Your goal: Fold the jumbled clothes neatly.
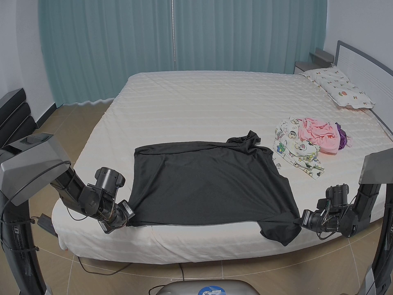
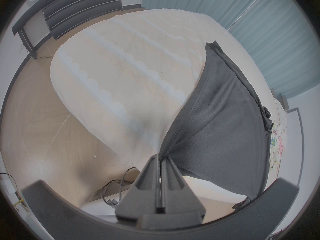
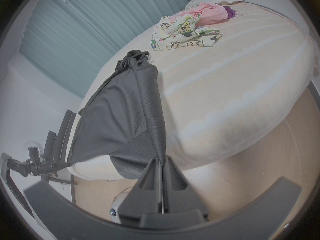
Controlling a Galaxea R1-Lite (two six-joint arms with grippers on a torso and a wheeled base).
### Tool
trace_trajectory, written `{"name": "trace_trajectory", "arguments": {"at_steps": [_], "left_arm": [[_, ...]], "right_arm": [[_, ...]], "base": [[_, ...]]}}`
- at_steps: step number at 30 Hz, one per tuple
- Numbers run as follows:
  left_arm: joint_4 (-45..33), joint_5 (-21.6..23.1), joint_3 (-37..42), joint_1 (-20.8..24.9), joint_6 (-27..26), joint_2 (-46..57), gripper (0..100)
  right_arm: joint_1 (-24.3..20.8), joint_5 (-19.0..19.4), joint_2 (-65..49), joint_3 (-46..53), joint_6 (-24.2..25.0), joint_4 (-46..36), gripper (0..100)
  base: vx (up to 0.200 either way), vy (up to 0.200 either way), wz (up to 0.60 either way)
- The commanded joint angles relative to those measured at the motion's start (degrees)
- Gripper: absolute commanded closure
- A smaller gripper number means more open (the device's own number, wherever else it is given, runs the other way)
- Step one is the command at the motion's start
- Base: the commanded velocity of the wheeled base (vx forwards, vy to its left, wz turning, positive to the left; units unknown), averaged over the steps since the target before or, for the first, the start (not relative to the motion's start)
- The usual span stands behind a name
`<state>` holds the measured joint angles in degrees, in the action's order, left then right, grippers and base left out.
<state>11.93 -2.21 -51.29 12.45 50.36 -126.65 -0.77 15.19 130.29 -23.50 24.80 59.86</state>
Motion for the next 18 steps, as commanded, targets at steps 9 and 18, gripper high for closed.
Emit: {"name": "trace_trajectory", "arguments": {"at_steps": [9, 18], "left_arm": [[-4.73, -0.08, 1.1, 0.03, -2.63, 0.09, 100], [-4.29, 0.27, 0.92, -0.05, -2.55, 0.09, 0]], "right_arm": [[-0.02, 0.1, -0.13, 2.67, -1.42, 0.26, 100], [0.33, 1.07, -1.18, 0.39, 2.19, 1.76, 0]], "base": [[0.0, 0.0, 0.0], [0.0, 0.0, 0.0]]}}
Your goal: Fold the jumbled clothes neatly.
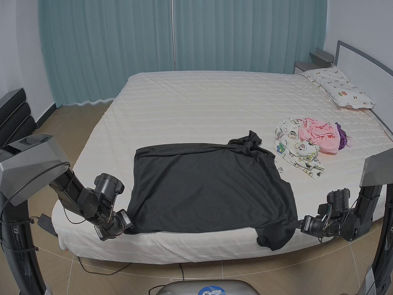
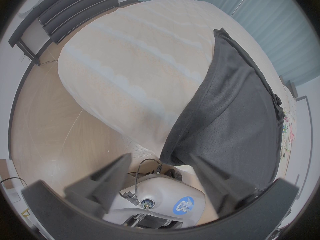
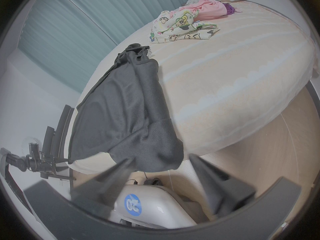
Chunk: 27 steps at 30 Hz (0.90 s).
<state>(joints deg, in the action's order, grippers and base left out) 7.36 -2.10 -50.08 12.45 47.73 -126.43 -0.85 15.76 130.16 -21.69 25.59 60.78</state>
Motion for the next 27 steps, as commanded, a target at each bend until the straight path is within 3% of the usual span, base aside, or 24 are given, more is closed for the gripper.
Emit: {"name": "trace_trajectory", "arguments": {"at_steps": [1, 3, 9, 11, 16, 20, 27], "left_arm": [[0.28, 0.16, -0.28, -0.05, 0.09, -0.13, 0], [0.37, 1.75, -0.11, -0.49, 0.17, 0.48, 0], [0.46, 7.37, 0.16, -2.51, 0.53, 5.4, 0], [0.37, 7.99, 0.16, -2.69, 0.53, 5.75, 0], [0.46, 8.25, 0.77, -2.6, 1.84, 6.02, 0], [0.46, 8.25, -0.02, -1.64, 3.51, 5.84, 0], [0.46, 8.25, -0.55, -0.32, 5.98, 6.11, 0]], "right_arm": [[0.41, 0.5, -1.05, -1.43, 1.39, 0.83, 0], [2.08, 0.76, -3.16, -3.36, 6.05, 1.88, 0], [4.54, 0.76, -2.98, -10.74, 10.45, 1.18, 0], [4.81, 0.67, -2.37, -11.98, 11.33, 1.18, 0], [5.42, 0.76, -2.1, -12.59, 19.85, 2.06, 0], [6.65, 1.2, -2.37, -12.33, 20.91, 2.76, 0], [7.01, 1.38, -1.57, -12.94, 20.99, 2.76, 0]], "base": [[0.0, 0.0, 0.0], [0.0, 0.0, 0.0], [0.0, 0.0, 0.0], [0.0, 0.0, 0.0], [0.0, 0.0, 0.0], [0.0, 0.0, 0.0], [0.0, -0.2, 0.0]]}}
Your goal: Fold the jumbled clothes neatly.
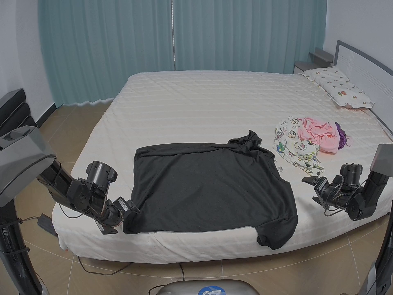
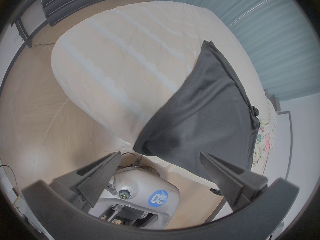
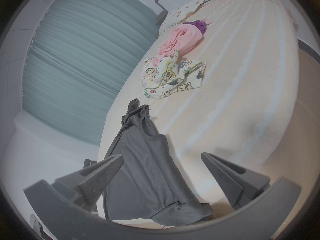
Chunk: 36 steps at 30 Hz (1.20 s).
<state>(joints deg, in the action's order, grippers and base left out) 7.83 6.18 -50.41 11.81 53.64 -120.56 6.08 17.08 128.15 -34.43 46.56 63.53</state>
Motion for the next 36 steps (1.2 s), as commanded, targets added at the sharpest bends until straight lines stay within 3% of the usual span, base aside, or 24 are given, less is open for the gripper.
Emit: {"name": "trace_trajectory", "arguments": {"at_steps": [1, 14, 19, 23, 32, 36], "left_arm": [[-0.18, -0.03, -0.22, 0.4, 0.15, 0.68, 0], [-0.09, -0.03, -0.3, 0.67, 0.15, 0.68, 0], [0.0, -0.12, -0.22, 0.67, 0.15, 0.77, 0], [0.08, -0.12, -1.54, 0.58, 3.49, 0.86, 0], [0.08, 0.06, -2.33, -0.21, 3.93, 0.15, 0], [0.17, 0.06, -2.41, -0.65, 3.84, 0.15, 0]], "right_arm": [[-0.28, 0.06, 0.61, -0.29, 0.03, 0.11, 0], [-2.13, -0.2, 1.75, 0.15, 0.03, 2.57, 0], [-3.27, -0.64, 1.75, -0.29, -0.06, 2.22, 0], [-6.61, -0.82, 2.19, -2.22, -0.41, 1.51, 0], [-14.61, -0.82, 5.71, -10.31, -0.5, -2.44, 0], [-15.14, -0.82, 9.67, -17.43, -0.41, -5.34, 0]], "base": [[0.0, -0.2, 0.0], [0.0, -0.2, 0.0], [0.0, 0.0, 0.0], [0.0, 0.0, 0.0], [0.2, 0.0, 0.0], [0.2, 0.0, 0.0]]}}
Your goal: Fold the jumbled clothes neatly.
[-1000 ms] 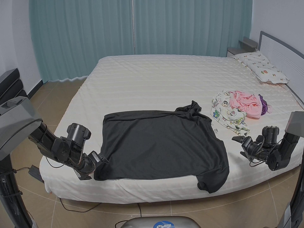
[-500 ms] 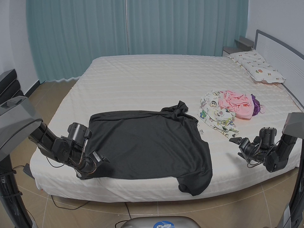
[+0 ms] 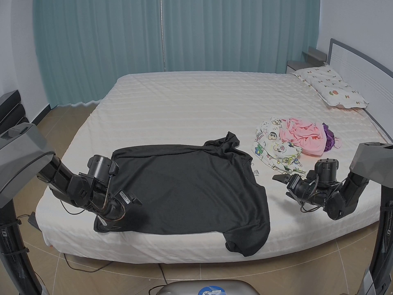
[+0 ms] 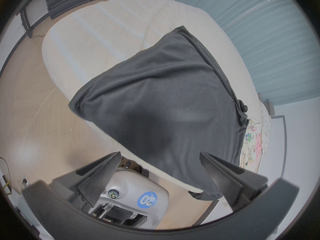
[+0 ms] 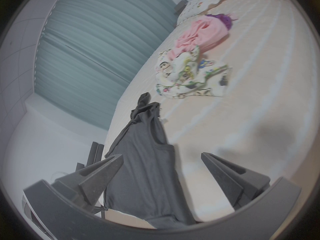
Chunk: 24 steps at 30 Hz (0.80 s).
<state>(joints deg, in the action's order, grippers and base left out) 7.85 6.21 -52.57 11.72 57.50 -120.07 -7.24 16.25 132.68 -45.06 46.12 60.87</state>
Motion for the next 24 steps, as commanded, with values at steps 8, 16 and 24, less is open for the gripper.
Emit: {"name": "trace_trajectory", "arguments": {"at_steps": [8, 16, 24], "left_arm": [[0.15, 0.04, -0.7, -0.99, -0.02, -0.43, 0], [0.15, 0.04, -1.14, -1.08, -0.02, -1.05, 0], [0.15, 0.04, -1.84, -1.61, 0.07, -1.22, 0]], "right_arm": [[-2.34, -0.17, 10.76, -16.47, 0.11, -9.28, 0], [-3.39, -0.25, 14.27, -22.27, 0.03, -12.09, 0], [-4.01, -0.25, 16.38, -26.66, 0.11, -14.64, 100]], "base": [[0.05, 0.0, 0.0], [0.0, 0.0, 0.0], [0.0, 0.0, 0.0]]}}
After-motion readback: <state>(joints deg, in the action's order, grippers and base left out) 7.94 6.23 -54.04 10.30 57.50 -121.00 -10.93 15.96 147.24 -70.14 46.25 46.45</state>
